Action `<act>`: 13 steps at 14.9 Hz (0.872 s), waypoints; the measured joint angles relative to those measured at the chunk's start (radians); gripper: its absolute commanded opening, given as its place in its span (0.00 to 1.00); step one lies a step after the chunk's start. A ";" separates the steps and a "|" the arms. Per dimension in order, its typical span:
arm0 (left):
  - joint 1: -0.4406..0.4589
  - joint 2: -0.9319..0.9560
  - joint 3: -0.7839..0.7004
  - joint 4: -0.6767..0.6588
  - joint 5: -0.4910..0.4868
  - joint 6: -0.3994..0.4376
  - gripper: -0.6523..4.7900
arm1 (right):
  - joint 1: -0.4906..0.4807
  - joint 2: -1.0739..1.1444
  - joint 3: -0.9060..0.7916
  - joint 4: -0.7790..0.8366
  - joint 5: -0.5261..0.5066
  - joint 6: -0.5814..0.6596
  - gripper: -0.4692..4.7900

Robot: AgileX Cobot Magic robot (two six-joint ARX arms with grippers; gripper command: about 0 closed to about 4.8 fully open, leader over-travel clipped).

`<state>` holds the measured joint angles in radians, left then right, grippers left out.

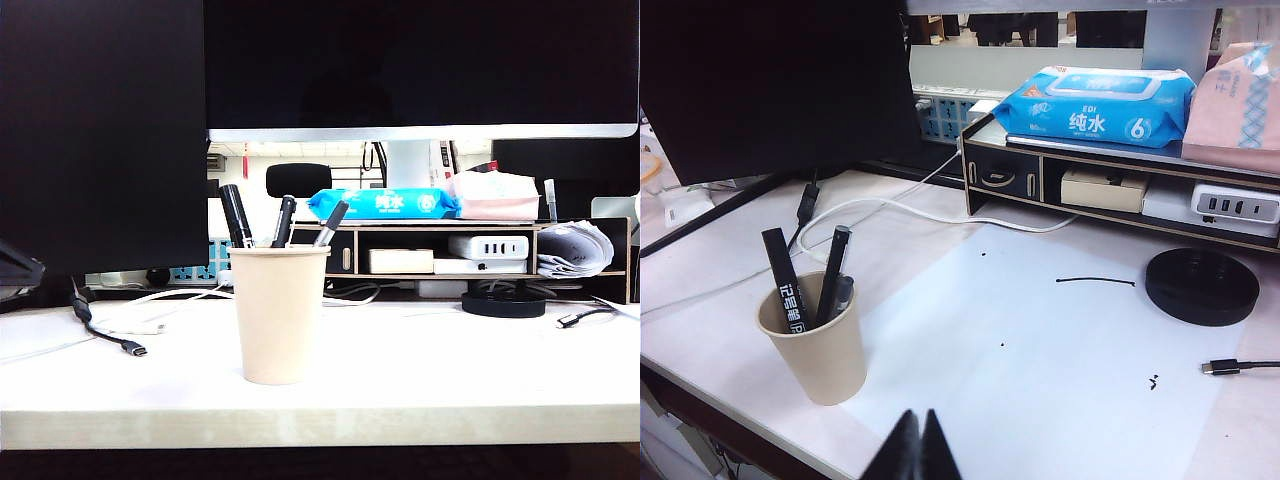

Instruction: Pick up the marker and insert it into the paper cup.

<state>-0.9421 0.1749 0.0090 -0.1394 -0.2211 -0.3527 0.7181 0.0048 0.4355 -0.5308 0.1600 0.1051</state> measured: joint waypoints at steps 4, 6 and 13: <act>0.000 0.000 0.000 0.000 0.000 0.000 0.11 | -0.017 -0.001 -0.077 0.034 0.117 -0.105 0.11; 0.000 0.000 0.000 0.000 0.000 0.000 0.11 | -0.120 -0.001 -0.154 0.117 0.101 -0.106 0.11; 0.000 0.000 0.000 0.000 0.000 0.000 0.11 | -0.535 -0.001 -0.412 0.502 -0.135 -0.103 0.11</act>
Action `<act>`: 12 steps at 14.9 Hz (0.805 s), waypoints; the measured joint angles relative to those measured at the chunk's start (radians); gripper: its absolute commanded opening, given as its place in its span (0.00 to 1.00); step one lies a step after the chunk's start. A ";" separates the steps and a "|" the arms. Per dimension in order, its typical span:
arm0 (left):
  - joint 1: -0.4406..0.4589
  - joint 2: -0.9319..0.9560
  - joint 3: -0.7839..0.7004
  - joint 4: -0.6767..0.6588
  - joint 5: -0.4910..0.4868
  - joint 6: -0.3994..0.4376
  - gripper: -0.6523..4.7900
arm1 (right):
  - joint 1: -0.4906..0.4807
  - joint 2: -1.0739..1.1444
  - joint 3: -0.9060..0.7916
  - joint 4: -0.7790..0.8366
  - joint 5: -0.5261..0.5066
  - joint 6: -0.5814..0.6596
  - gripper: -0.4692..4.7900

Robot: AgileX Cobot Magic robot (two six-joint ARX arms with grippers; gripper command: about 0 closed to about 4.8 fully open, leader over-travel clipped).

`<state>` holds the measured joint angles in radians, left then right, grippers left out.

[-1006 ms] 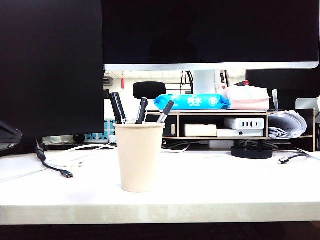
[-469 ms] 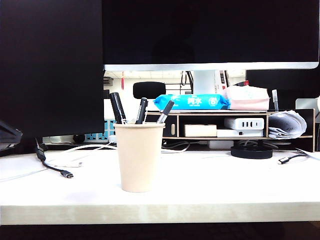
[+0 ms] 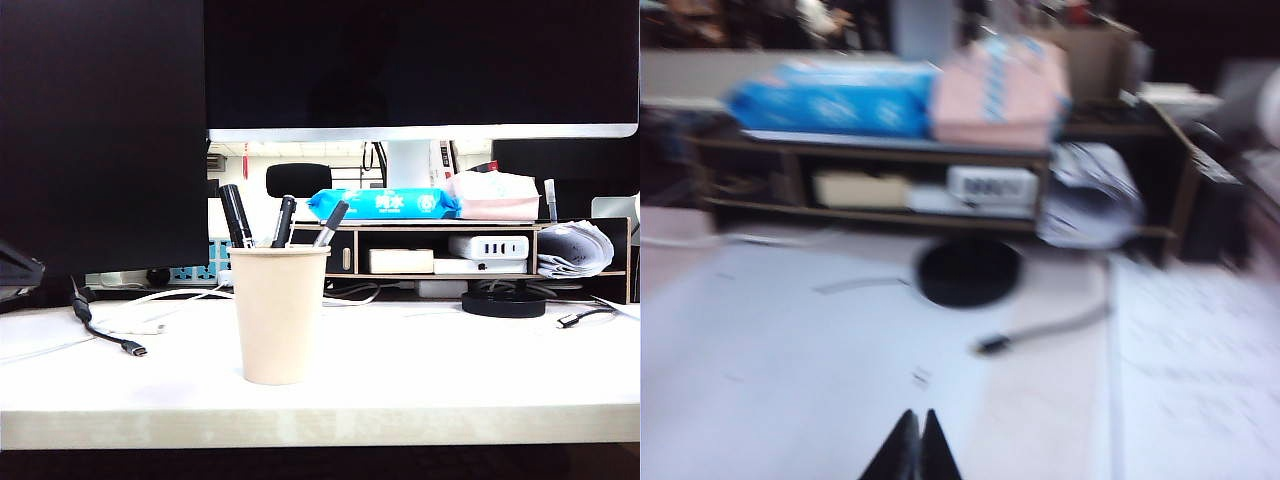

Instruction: Pick up the marker and insert it into the paper cup.

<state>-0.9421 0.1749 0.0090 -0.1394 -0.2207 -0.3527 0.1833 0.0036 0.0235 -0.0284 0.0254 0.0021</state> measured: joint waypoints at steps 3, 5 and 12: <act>0.000 0.000 0.000 0.000 0.000 0.000 0.11 | -0.084 0.000 -0.012 -0.015 0.000 0.000 0.11; 0.000 0.000 0.000 0.000 0.000 0.000 0.11 | -0.140 0.000 -0.012 -0.014 0.000 0.000 0.11; 0.000 0.000 0.000 0.000 0.000 0.000 0.11 | -0.181 0.000 -0.012 -0.014 -0.001 0.019 0.11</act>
